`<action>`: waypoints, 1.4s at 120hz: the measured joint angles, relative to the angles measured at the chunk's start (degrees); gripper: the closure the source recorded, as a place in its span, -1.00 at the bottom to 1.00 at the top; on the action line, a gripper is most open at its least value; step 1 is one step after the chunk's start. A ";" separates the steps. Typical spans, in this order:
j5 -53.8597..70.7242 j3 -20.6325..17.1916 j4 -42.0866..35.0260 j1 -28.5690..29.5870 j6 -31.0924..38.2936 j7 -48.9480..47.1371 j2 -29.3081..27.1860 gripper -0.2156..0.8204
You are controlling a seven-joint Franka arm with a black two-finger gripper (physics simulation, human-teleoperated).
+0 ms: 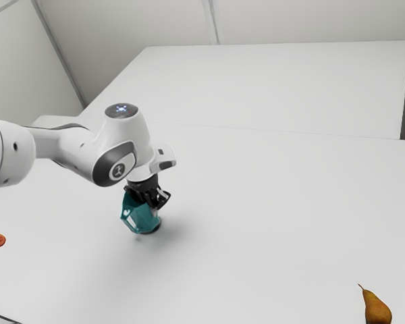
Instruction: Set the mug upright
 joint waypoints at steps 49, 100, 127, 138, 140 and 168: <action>-0.66 -0.09 0.02 0.06 0.35 -0.79 -1.72 0.08; -0.91 -0.11 -0.06 -1.39 -0.42 -1.13 -5.93 -0.37; -1.36 -0.11 0.54 -2.05 -2.25 -1.17 -8.42 -0.46; -2.36 -0.09 2.96 -1.93 -4.89 -1.13 -8.52 -0.49; -2.52 -0.10 3.42 -1.90 -5.45 -1.13 -8.51 -0.49; -5.08 -0.36 12.86 -1.24 -15.88 -1.10 -6.69 -0.52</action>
